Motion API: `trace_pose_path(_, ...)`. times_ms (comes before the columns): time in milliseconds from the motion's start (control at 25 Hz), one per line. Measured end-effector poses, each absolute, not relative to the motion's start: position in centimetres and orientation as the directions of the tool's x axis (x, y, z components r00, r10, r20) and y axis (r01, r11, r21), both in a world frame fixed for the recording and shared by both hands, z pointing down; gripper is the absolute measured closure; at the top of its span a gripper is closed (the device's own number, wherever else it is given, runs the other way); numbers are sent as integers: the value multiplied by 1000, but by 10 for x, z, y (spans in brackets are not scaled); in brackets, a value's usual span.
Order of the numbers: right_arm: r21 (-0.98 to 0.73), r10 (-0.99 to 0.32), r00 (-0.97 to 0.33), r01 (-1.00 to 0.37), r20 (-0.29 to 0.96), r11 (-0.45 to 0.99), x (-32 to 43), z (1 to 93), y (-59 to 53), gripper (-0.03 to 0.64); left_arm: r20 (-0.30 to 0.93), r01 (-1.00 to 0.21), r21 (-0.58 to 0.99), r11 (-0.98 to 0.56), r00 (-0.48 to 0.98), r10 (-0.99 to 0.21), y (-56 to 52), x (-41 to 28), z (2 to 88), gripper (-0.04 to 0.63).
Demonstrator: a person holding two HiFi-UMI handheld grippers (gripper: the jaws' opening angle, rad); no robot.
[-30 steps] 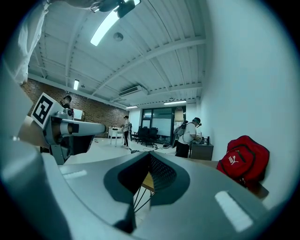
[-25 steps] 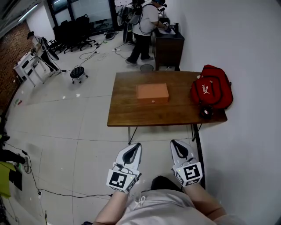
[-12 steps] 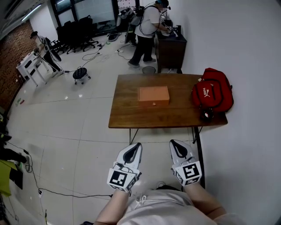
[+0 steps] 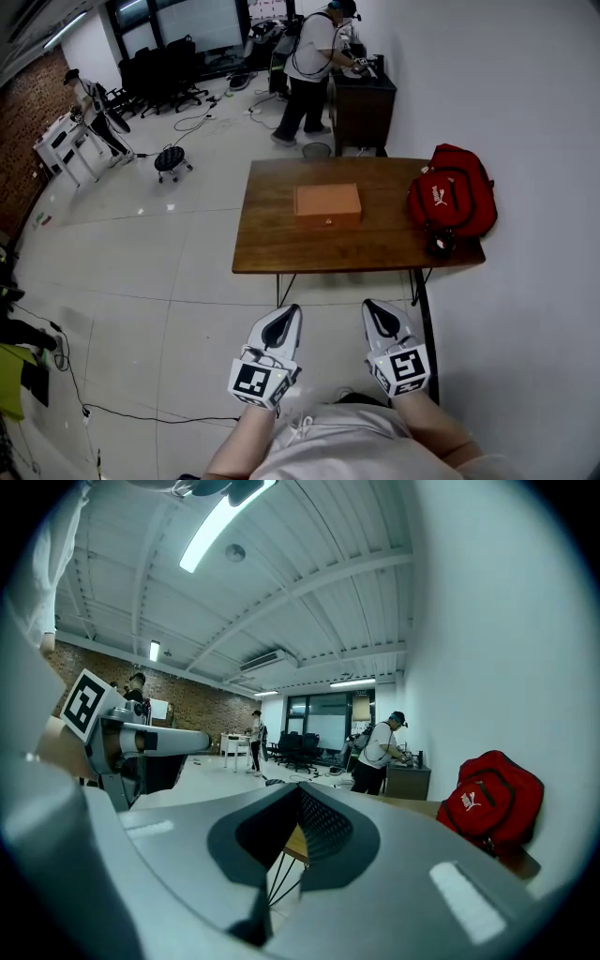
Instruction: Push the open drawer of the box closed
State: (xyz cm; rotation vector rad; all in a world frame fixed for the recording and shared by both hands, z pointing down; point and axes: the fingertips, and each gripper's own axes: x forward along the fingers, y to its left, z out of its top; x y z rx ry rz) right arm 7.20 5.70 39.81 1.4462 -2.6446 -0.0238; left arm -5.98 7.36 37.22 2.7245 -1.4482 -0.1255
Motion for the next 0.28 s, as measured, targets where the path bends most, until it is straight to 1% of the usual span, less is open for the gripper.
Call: trace_pose_path(280, 75, -844, -526, -842, 108, 534, 69, 400, 60, 609, -28, -816, 93, -570, 570, -821, 77, -60, 380, 589)
